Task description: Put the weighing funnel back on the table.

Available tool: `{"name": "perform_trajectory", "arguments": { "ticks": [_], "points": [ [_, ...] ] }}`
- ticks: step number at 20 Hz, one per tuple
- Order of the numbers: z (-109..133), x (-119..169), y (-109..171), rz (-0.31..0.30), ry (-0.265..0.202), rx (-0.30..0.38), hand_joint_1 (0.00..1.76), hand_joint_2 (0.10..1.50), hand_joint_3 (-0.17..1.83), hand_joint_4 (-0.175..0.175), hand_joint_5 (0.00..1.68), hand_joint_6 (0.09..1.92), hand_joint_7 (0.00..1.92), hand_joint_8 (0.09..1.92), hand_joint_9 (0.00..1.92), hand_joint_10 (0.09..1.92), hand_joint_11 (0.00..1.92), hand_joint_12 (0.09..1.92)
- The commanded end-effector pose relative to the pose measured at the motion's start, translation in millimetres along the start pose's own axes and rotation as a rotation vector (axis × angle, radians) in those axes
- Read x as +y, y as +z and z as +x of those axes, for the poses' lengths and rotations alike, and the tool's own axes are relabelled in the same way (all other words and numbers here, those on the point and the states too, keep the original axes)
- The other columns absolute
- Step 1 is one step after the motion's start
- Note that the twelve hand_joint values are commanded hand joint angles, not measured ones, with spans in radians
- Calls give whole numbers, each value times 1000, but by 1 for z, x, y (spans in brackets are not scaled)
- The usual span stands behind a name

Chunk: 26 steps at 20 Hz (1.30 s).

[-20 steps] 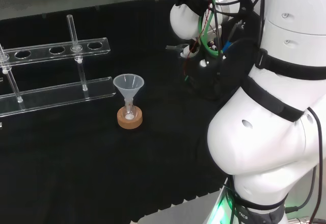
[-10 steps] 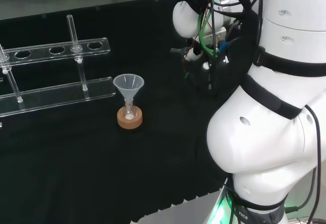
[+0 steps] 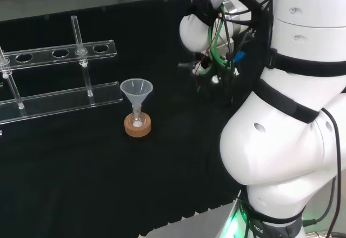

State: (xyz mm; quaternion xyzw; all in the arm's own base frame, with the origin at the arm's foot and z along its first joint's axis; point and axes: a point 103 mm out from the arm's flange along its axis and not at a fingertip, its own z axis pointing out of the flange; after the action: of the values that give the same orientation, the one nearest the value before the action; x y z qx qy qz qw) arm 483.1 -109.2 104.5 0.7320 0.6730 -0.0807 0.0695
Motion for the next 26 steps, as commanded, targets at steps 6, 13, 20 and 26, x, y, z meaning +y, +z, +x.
{"name": "perform_trajectory", "arguments": {
  "ticks": [6, 13, 20, 26],
  "points": [
    [23, -6, 27, 57, 2, 11, 1118, 740, 443, 175, 1352, 432, 1706, 87, 1245, 107, 0, 1499],
    [24, -11, 30, 100, -8, 3, 1103, 803, 353, 175, 1295, 511, 1657, 87, 1241, 103, 0, 1497],
    [18, -15, 22, 211, -29, -56, 891, 569, 630, 93, 891, 497, 1303, 87, 1128, 87, 0, 1446],
    [13, -21, 3, 267, -45, -96, 796, 553, 619, 30, 244, 110, 926, 87, 890, 87, 0, 1380]
  ]
}}
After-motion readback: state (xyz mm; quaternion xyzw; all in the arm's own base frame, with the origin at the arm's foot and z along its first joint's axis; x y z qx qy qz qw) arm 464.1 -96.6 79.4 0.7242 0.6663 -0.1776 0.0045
